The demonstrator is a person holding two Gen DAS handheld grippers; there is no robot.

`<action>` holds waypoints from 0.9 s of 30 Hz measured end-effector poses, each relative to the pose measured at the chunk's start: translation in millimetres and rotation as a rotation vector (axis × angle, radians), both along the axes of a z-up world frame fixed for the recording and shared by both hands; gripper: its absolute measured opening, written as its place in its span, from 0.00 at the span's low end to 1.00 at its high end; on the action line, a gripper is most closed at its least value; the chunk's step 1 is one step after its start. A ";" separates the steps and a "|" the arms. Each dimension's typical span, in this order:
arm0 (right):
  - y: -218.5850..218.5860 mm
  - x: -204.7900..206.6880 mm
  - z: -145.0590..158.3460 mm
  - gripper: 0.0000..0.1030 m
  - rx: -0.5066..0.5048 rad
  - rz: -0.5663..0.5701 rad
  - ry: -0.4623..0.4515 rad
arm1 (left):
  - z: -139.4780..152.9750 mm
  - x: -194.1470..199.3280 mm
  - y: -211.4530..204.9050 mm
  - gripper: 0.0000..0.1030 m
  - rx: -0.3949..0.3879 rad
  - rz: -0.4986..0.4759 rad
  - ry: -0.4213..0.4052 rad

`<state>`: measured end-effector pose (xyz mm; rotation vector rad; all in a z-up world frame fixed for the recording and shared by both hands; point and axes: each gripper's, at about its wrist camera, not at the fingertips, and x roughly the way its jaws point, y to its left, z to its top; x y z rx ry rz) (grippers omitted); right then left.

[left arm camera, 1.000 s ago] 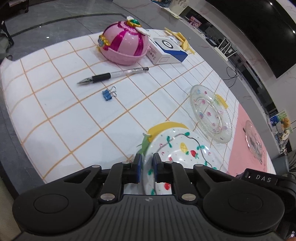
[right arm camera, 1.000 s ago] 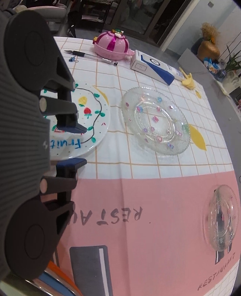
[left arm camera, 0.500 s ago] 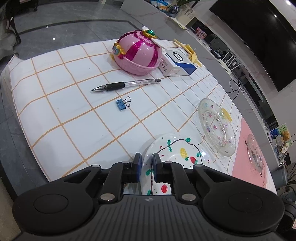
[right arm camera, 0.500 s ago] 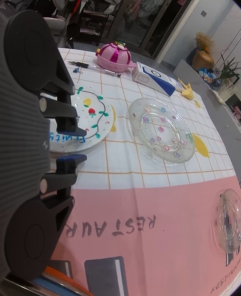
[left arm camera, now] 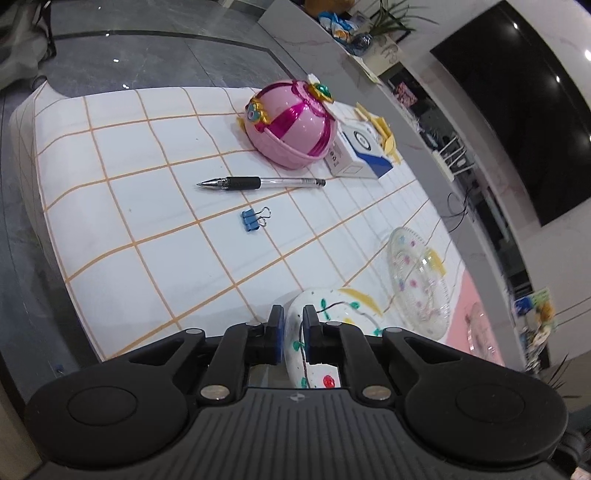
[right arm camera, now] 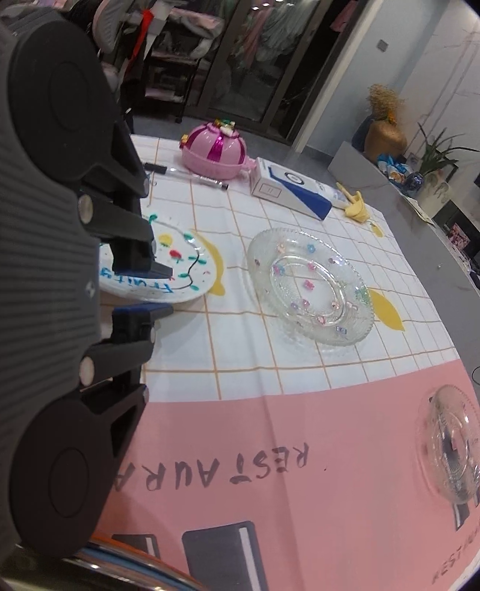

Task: Organize plates and bowls
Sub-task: 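Lift the painted plate with the left gripper and carry it beside the bowl stack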

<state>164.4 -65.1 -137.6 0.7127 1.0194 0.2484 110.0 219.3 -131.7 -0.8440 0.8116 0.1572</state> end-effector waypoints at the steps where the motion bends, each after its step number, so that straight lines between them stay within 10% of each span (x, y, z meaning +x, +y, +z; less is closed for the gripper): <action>1: -0.2 -1.1 1.1 0.10 0.005 -0.002 -0.001 | 1.6 -1.3 0.2 0.10 -0.003 0.004 -0.005; 27: -79.6 -55.6 72.7 0.04 0.095 -0.130 -0.154 | 81.2 -11.2 -69.8 0.06 -0.035 -0.085 -0.174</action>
